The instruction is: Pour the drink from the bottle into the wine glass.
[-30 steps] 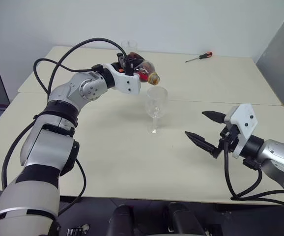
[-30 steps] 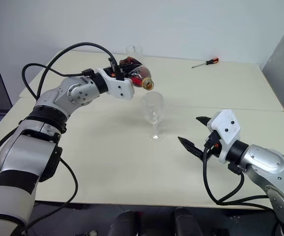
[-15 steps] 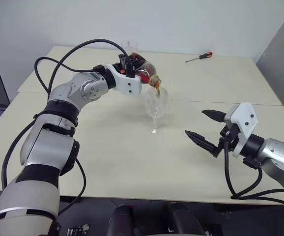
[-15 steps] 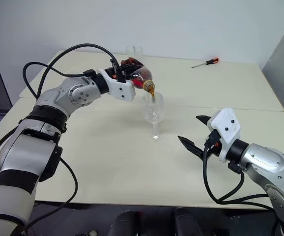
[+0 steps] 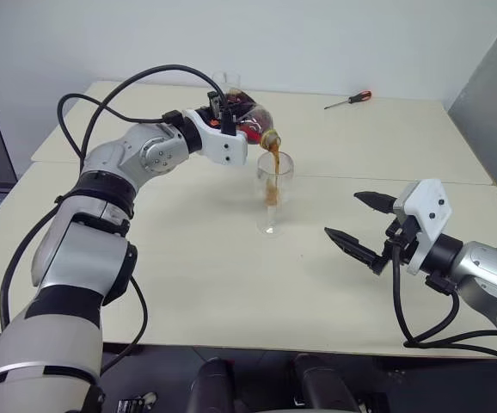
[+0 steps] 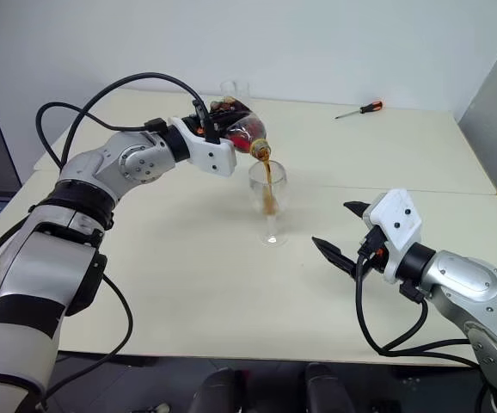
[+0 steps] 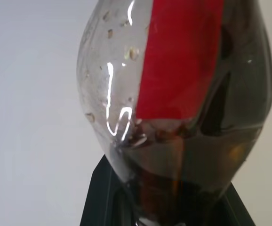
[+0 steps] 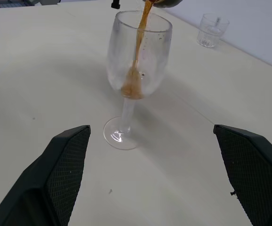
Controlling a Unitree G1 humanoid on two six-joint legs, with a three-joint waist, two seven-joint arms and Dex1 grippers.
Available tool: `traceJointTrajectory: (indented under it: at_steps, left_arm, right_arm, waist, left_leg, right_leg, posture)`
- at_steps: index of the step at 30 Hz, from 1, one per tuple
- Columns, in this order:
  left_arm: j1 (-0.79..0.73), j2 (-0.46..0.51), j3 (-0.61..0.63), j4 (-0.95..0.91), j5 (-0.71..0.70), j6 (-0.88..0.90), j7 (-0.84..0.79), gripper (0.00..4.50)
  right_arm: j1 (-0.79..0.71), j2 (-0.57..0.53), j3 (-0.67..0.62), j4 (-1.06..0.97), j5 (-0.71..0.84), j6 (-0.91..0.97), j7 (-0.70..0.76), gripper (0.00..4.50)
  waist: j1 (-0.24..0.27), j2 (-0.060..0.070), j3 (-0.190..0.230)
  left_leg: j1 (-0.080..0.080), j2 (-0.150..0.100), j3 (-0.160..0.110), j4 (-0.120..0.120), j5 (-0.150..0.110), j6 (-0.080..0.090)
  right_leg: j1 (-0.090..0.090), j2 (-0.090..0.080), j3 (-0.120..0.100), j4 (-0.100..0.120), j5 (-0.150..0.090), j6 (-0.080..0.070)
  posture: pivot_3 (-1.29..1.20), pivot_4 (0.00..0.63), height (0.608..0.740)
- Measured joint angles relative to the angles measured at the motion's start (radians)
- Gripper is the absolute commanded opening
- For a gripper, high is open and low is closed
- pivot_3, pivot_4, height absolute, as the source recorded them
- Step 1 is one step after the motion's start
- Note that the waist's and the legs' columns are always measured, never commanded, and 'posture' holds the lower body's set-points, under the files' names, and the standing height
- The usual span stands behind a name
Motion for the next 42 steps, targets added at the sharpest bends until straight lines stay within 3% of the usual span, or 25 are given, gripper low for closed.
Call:
traceJointTrajectory:
  at_steps: [42]
  left_arm:
    - [-0.055,0.033,-0.04,0.038,0.051,0.004,0.088,0.69]
  right_arm:
    - [-0.005,-0.008,0.003,0.025,-0.032,-0.013,0.03,4.5]
  waist:
    - [0.0,0.0,0.0]
  left_leg:
    - [0.0,-0.001,0.0,0.001,0.0,0.0]
  right_leg:
    - [0.0,0.0,0.0,0.003,0.0,0.0]
  posture:
    - [0.0,0.15,0.74]
